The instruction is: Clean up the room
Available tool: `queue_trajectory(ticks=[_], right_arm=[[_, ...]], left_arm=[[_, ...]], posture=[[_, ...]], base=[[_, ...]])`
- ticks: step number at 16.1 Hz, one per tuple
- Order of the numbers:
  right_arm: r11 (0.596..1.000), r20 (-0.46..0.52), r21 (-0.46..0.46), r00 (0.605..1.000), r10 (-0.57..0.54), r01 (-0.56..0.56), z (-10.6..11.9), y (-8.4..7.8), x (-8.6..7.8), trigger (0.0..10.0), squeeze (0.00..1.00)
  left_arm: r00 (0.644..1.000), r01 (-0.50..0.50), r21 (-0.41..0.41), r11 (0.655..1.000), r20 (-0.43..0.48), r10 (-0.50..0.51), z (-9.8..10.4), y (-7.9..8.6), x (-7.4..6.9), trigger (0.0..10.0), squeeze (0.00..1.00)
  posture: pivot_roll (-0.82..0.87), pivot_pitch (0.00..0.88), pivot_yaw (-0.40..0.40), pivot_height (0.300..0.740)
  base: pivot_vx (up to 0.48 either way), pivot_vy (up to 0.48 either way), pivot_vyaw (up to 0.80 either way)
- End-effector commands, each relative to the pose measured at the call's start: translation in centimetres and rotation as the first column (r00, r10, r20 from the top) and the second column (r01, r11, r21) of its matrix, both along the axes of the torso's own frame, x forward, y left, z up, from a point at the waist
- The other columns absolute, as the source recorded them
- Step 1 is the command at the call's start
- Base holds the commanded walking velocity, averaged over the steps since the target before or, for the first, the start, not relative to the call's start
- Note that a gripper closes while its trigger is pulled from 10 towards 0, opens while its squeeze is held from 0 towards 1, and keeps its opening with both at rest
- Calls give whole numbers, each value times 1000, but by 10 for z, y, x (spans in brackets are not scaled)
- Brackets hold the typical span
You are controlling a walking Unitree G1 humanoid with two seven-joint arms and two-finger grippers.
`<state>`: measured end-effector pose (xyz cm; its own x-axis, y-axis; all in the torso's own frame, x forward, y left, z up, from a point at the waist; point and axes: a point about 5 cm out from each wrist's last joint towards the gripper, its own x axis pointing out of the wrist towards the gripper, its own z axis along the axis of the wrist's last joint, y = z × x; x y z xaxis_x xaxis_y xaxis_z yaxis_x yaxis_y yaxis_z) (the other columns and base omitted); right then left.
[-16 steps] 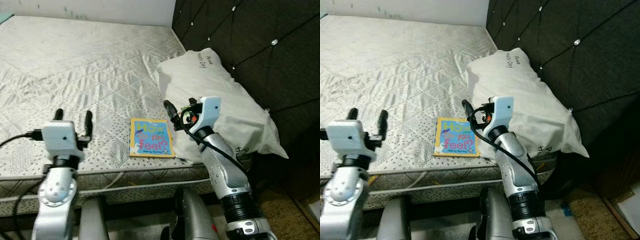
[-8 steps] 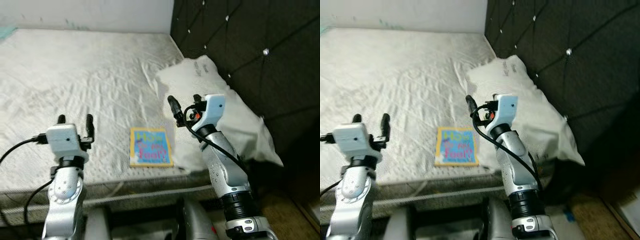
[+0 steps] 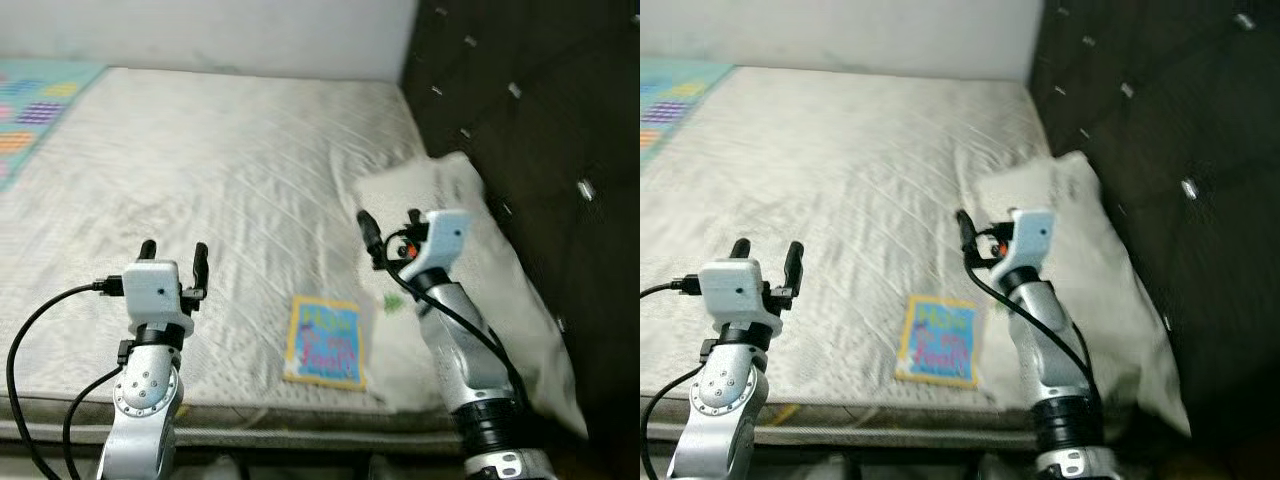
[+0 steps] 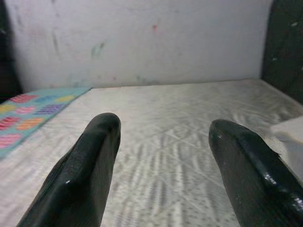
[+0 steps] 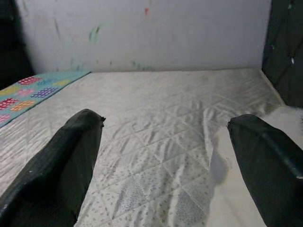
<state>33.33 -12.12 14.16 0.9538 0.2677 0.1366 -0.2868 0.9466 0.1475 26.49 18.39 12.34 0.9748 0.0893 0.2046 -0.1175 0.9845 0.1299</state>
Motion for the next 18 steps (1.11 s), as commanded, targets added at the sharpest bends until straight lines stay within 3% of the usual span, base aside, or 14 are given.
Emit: queue_trajectory(ticks=[1,5,11,14,16,18], right_arm=[[999,-6,-14,1000,-31,31,-5,-11,-4,10000,0],[995,-56,-36,994,-96,94,-21,-27,-19,10000,0],[992,-85,-46,989,-122,118,-23,-19,-32,10000,0],[986,-93,-34,982,-164,162,-26,-19,-36,10000,0],[981,-113,-26,974,-194,192,-31,-24,-35,10000,0],[979,-103,-43,974,-201,197,-26,-22,-32,10000,0]], left_arm=[[1000,3,10,1000,-7,-3,-5,2,-2,10000,0],[997,-25,-16,1000,-78,24,-17,18,-15,10000,0],[996,-16,-65,998,-90,10,-10,22,-20,10000,0],[994,13,-113,994,-108,-25,-11,13,-19,10000,0],[991,75,-127,989,-99,-88,-8,-3,-15,10000,0],[994,76,-151,986,-72,-88,1,-5,-9,10000,0]], posture=[[39,0,-35,740],[21,0,-29,740],[1,0,-25,740],[-10,0,12,740],[-8,0,4,740],[-8,0,-10,740]], base=[[0,0,0],[0,0,0],[0,0,0],[0,0,0],[0,0,0],[0,0,0]])
